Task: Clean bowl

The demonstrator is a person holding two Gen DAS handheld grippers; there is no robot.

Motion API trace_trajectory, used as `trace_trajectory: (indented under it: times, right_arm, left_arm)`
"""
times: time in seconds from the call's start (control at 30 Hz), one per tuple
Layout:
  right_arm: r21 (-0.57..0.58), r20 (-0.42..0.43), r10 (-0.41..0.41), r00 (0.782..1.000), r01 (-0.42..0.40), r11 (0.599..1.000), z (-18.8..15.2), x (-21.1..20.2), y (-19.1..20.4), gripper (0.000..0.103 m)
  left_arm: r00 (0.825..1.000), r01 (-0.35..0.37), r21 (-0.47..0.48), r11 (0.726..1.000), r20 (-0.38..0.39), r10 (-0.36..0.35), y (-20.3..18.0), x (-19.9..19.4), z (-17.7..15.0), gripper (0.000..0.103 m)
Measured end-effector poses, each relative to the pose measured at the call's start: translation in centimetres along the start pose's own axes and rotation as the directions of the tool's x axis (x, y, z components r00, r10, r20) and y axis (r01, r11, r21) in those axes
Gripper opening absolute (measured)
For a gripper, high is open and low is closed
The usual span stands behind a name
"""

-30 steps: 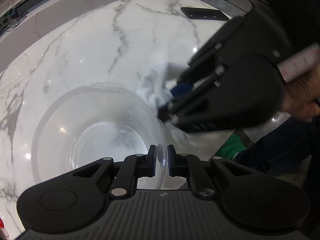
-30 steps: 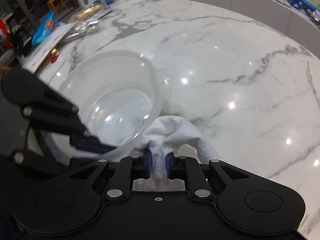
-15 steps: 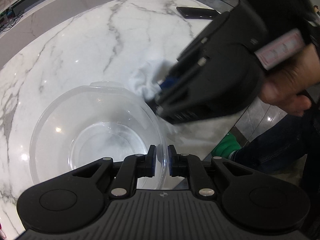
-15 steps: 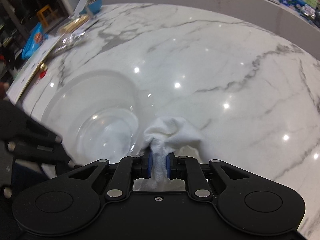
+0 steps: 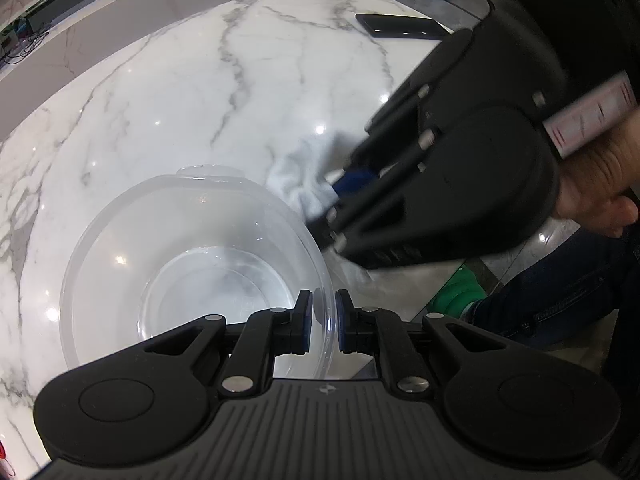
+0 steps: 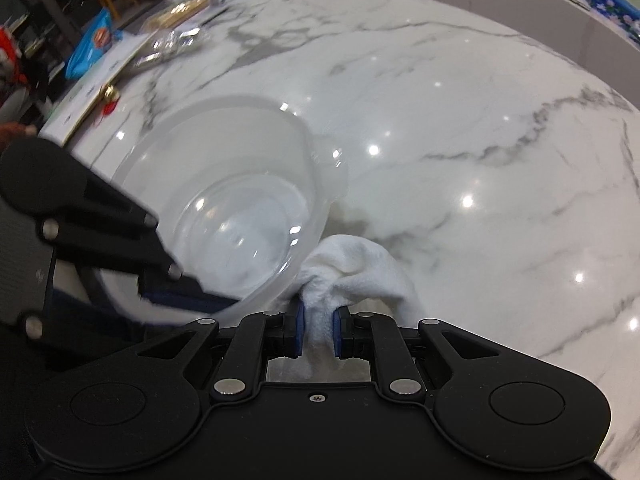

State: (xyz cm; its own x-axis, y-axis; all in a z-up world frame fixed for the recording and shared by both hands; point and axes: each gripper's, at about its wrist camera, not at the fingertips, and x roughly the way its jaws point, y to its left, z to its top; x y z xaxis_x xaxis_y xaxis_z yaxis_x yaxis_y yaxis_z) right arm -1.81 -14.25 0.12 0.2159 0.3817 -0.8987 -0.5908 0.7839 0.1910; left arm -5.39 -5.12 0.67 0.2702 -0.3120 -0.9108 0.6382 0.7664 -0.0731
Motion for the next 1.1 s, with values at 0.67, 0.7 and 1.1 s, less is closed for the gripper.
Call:
trace_trajectory:
  times: [0.67,0.7,1.1]
  right_arm:
    - [-0.051,-0.037,0.054,0.998,-0.056,0.997,-1.0,-1.2,1.1,0.013]
    - [-0.047,-0.034,0.054,0.998,-0.056,0.997,-0.9,-1.2,1.1,0.012]
    - [0.063,0.028,0.009,1.0,-0.01,0.998,1.1,-0.7,-0.4,0.012]
  left_arm:
    - [0.999,-0.031,-0.005,0.999,-0.014,0.031,-6.2,0.4,0.0,0.012]
    - [0.999,-0.036,-0.005,0.999,-0.013,0.036,-6.6,0.3,0.0,0.012]
    - [0.999,-0.043,-0.029,0.999,-0.008,0.043,-9.4,-0.2,-0.2,0.012]
